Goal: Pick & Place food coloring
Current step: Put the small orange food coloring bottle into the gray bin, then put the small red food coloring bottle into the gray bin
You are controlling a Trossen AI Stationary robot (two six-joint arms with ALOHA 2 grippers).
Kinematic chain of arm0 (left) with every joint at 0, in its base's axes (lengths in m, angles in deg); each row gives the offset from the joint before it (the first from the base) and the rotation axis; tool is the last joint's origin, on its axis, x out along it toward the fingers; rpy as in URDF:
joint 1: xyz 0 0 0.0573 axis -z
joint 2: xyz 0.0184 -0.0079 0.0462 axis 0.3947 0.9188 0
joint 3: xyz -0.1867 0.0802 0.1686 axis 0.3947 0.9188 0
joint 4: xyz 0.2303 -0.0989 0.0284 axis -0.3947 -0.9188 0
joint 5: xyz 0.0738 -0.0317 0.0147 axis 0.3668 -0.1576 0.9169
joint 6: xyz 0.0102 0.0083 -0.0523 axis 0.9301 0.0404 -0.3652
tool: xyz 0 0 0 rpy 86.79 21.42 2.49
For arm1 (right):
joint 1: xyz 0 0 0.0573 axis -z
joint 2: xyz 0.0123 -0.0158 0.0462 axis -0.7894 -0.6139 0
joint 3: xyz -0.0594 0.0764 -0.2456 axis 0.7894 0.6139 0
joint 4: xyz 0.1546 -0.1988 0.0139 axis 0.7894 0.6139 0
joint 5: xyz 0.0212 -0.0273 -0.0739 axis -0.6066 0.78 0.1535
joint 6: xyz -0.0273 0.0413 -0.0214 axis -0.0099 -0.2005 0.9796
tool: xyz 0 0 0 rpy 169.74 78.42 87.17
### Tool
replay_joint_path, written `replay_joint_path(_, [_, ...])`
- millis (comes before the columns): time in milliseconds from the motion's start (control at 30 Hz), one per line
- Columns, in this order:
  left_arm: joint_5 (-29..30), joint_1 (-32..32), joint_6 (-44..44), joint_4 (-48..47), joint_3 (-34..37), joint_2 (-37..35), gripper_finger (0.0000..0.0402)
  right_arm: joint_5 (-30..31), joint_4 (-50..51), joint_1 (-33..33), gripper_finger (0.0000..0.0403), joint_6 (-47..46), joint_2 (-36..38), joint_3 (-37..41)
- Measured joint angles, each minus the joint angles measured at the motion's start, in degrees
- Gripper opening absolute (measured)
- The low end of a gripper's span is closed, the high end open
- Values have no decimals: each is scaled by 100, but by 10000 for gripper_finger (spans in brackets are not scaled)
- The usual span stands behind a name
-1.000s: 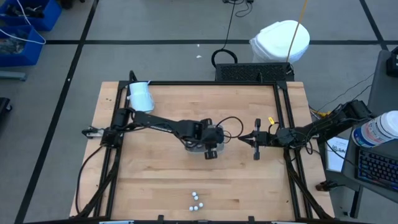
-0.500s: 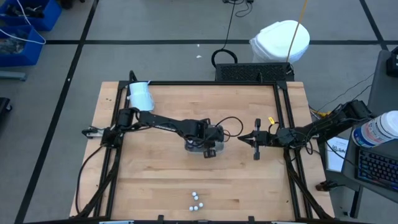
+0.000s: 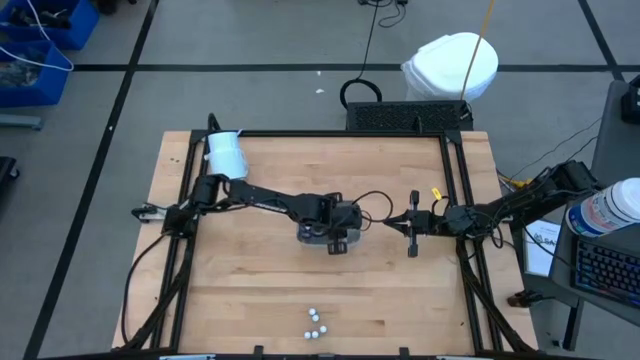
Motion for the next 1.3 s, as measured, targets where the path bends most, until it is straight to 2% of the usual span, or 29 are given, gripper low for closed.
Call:
replay_joint_path(133, [-253, 0, -10, -16, 2, -12, 93, 0, 11, -1, 0, 4, 0, 0])
replay_joint_path(367, [-326, 0, 40, -15, 2, -21, 99, 0, 11, -2, 0, -28, 0, 0])
replay_joint_path(667, [-450, -12, 305, -129, -128, -76, 188, -2, -30, 0, 0, -46, 2, 0])
replay_joint_path(800, [-446, 17, 589, -848, -821, -126, 211, -2, -29, -1, 0, -44, 2, 0])
replay_joint_path(933, [-439, 231, 531, -2279, -2231, -267, 220, -4, -25, -2, 0, -42, 2, 0])
replay_joint_path(1033, [-432, 514, 329, -3410, -3127, -456, 213, -2, -17, -2, 0, -37, 0, 0])
replay_joint_path(1100, [-306, 737, 273, -3993, -3400, -605, 195, -2, 7, 0, 0, -35, 2, 0])
replay_joint_path(1200, [111, 1136, 15, -4615, -3397, -1023, 149, -9, 13, -9, 0, -44, -2, 0])
replay_joint_path(1300, [415, 1603, -238, -4776, -3045, -1615, 88, -11, 9, -11, 0, -67, -6, 0])
